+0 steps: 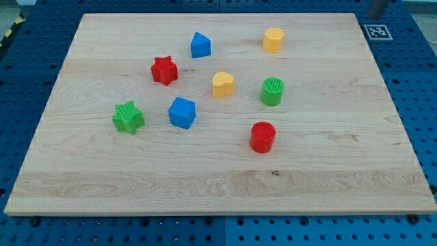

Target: Push the blue cube towards the red circle

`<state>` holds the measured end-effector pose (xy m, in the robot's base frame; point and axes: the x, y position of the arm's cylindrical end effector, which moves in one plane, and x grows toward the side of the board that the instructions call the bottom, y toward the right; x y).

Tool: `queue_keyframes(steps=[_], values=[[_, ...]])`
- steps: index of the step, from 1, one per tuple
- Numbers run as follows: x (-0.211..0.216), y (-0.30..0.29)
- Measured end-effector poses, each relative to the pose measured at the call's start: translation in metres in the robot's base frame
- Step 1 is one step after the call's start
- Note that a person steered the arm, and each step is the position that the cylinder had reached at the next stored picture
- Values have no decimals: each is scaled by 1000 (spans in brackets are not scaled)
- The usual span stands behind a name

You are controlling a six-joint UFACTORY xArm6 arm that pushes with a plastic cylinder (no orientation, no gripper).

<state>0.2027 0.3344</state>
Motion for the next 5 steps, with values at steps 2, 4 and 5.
queue_keyframes(steps=[2, 4, 5], values=[[7, -2], [86, -44], [108, -76]])
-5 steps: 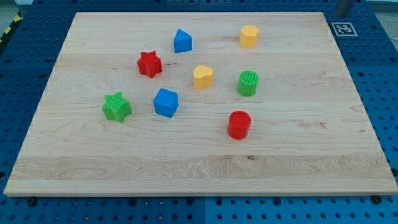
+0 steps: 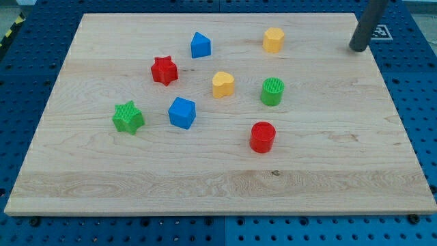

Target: Push the blue cube towards the red circle

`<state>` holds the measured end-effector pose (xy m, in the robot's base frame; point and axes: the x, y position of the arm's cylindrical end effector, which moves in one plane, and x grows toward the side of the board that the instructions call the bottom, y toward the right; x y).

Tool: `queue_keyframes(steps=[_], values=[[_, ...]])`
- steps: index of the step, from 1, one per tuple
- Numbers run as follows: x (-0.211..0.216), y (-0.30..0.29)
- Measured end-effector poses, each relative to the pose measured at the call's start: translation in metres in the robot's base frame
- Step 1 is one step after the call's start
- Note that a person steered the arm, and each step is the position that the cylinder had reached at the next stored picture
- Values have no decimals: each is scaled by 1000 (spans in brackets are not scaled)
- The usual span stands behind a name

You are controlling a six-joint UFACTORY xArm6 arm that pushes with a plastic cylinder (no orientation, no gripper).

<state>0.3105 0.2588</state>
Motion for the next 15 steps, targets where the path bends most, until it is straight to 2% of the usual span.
queue_keyframes(steps=[2, 5, 7, 9, 10, 11, 12, 15], values=[[42, -108], [46, -281], [116, -302], [167, -308], [145, -324], [137, -364], [166, -371], [228, -296]])
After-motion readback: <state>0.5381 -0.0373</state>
